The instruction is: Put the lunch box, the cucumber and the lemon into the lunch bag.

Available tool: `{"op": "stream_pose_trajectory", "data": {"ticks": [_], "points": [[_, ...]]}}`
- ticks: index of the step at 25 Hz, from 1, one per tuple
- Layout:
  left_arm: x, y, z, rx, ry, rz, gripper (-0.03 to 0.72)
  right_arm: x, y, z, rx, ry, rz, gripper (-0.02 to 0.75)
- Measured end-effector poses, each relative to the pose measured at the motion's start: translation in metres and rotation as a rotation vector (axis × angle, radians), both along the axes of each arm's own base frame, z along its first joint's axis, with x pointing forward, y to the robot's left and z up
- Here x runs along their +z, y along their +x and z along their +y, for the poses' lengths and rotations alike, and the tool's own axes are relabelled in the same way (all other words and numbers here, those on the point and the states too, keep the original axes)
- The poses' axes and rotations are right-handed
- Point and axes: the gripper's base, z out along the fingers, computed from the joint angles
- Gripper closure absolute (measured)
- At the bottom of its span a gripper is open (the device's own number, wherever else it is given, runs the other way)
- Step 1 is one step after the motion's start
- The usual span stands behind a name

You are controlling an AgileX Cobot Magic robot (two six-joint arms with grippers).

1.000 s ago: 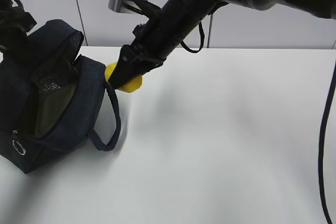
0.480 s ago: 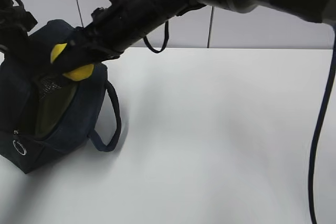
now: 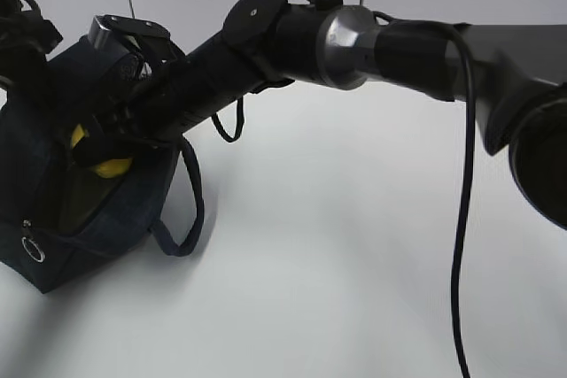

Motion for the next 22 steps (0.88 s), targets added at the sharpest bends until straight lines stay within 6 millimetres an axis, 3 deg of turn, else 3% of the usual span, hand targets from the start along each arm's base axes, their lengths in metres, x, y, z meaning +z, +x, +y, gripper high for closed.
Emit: {"op": "stream_pose_trajectory", "data": {"ticks": [7, 14, 22], "points": [[0.0000, -0.0003, -0.0001, -0.001, -0.001, 0.004, 0.686, -0.0117, 0.0054, 0.0017, -0.037, 0.002, -0.002, 0.407], [0.0000, -0.0003, -0.0002, -0.001, -0.002, 0.004, 0.686, -0.0114, 0.0062, 0.0018, -0.044, 0.006, -0.006, 0.305], [-0.0001, -0.0007, -0.0002, -0.002, -0.002, 0.008, 0.686, -0.0118, 0.0051, 0.0017, -0.030, 0.001, -0.006, 0.291]]}}
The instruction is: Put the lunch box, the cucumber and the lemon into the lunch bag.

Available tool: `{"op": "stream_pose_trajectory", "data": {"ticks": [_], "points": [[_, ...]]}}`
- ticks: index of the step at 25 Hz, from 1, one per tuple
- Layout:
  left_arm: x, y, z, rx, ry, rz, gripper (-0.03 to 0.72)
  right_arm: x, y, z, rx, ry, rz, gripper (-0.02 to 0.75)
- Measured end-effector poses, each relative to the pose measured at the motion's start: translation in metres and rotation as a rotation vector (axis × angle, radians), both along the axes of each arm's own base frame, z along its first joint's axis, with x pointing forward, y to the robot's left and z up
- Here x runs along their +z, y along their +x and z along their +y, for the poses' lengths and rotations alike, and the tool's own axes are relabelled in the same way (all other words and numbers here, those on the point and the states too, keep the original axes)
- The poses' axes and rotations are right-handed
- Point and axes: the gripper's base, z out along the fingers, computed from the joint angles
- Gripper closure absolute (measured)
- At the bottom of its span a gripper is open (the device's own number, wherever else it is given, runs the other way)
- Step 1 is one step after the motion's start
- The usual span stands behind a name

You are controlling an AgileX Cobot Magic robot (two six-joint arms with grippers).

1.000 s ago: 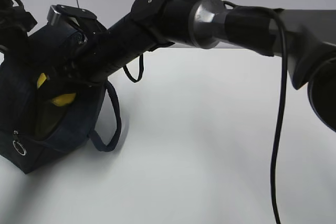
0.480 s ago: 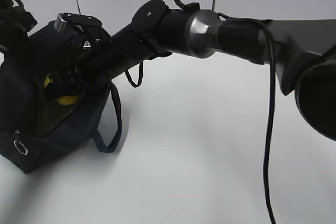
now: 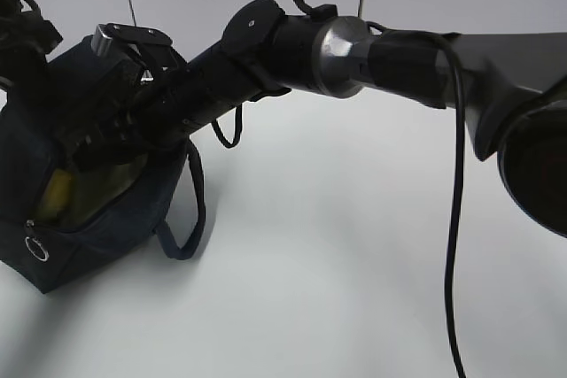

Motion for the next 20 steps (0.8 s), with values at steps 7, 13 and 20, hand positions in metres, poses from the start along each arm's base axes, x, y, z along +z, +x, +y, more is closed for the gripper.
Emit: {"op": "stream_pose_trajectory", "data": {"ticks": [7, 13, 20], "points": [[0.000, 0.000, 0.000, -0.002, 0.000, 0.005, 0.686, 0.000, 0.014, -0.020, -0.043, -0.055, 0.000, 0.297], [0.000, -0.001, 0.000, -0.003, 0.001, 0.007, 0.686, 0.025, 0.034, -0.073, -0.105, -0.203, -0.036, 0.354], [0.000, -0.001, 0.001, -0.003, 0.007, 0.006, 0.686, 0.047, 0.038, -0.114, -0.128, -0.242, 0.056, 0.369]]}}
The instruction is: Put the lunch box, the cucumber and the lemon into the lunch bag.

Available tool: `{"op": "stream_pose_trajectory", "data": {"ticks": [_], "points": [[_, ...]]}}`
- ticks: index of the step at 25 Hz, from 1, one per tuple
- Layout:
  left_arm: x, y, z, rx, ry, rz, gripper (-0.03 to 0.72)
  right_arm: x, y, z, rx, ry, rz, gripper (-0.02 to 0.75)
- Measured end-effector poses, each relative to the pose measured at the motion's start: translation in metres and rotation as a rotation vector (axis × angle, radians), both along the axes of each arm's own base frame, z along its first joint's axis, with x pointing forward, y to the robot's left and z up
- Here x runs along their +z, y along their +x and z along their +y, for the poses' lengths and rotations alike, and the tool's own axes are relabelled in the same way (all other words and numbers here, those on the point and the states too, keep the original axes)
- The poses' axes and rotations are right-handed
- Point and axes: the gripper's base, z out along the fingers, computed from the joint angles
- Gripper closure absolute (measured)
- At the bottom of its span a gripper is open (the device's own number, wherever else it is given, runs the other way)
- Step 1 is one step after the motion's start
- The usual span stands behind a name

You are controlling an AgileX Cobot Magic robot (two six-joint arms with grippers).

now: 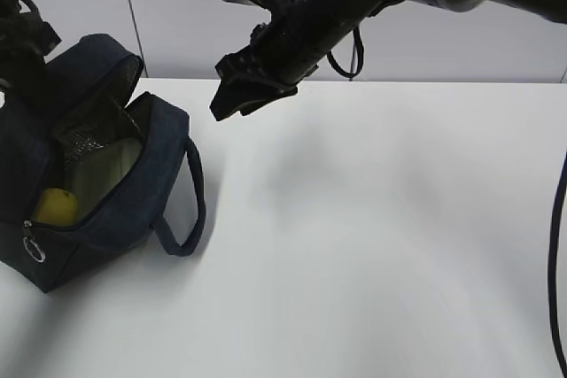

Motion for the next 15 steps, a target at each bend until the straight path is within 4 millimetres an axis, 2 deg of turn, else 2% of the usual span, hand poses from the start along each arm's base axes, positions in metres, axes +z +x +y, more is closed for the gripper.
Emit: {"op": "stream_pose_trajectory", "data": {"ticks": [2, 7, 15], "points": [[0.0000, 0.0000, 0.0000, 0.000, 0.000, 0.000, 0.686, 0.0004, -0.0024, -0.0010, 0.007, 0.017, 0.045, 0.356], [0.0000, 0.0000, -0.0002, 0.000, -0.002, 0.000, 0.686, 0.0042, -0.0041, 0.0008, -0.012, 0.089, 0.105, 0.400], [0.0001, 0.0000, -0.0003, 0.001, -0.004, 0.000, 0.686, 0.0065, -0.0066, 0.0014, -0.004, 0.128, 0.150, 0.416]]}}
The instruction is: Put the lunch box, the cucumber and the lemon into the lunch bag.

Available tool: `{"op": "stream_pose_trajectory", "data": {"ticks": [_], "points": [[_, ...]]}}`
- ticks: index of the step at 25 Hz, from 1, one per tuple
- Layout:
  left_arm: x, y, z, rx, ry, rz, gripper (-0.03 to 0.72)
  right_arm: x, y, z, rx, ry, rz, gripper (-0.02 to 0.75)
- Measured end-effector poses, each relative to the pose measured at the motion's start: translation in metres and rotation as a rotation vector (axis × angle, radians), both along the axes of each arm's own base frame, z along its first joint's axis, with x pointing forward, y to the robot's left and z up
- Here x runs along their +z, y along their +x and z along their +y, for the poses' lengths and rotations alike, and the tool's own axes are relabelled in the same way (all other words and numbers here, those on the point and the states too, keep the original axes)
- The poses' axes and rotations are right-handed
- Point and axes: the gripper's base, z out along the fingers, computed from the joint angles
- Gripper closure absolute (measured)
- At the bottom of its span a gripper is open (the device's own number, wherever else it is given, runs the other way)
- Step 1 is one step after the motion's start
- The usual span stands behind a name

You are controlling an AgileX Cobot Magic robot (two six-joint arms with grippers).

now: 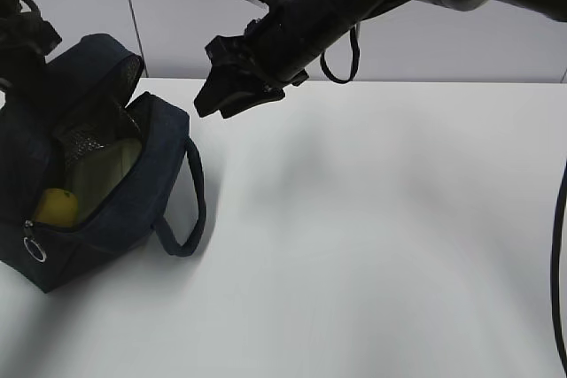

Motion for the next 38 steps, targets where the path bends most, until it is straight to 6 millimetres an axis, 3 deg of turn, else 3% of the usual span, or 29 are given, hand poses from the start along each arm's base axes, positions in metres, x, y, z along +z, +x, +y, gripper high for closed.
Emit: {"op": "stream_pose_trajectory", "data": {"ticks": [11, 20, 31, 32, 33, 38], "points": [[0.000, 0.000, 0.000, 0.000, -0.002, 0.000, 0.686, 0.000, 0.006, -0.003, -0.037, -0.036, -0.067, 0.440], [0.000, 0.000, 0.000, -0.001, -0.001, 0.000, 0.686, 0.058, -0.001, -0.004, -0.098, -0.005, -0.318, 0.489], [0.000, 0.000, 0.000, -0.004, -0.001, -0.001, 0.686, 0.090, -0.020, -0.026, -0.241, -0.015, -0.553, 0.514], [0.000, 0.000, 0.000, -0.003, -0.001, -0.001, 0.686, 0.090, -0.023, -0.030, -0.258, -0.018, -0.574, 0.514], [0.000, 0.000, 0.000, -0.003, -0.001, -0.001, 0.686, 0.087, -0.027, -0.033, -0.269, -0.027, -0.581, 0.455], [0.000, 0.000, 0.000, -0.003, -0.001, -0.001, 0.686, 0.069, -0.046, -0.044, -0.299, -0.036, -0.565, 0.506]]}}
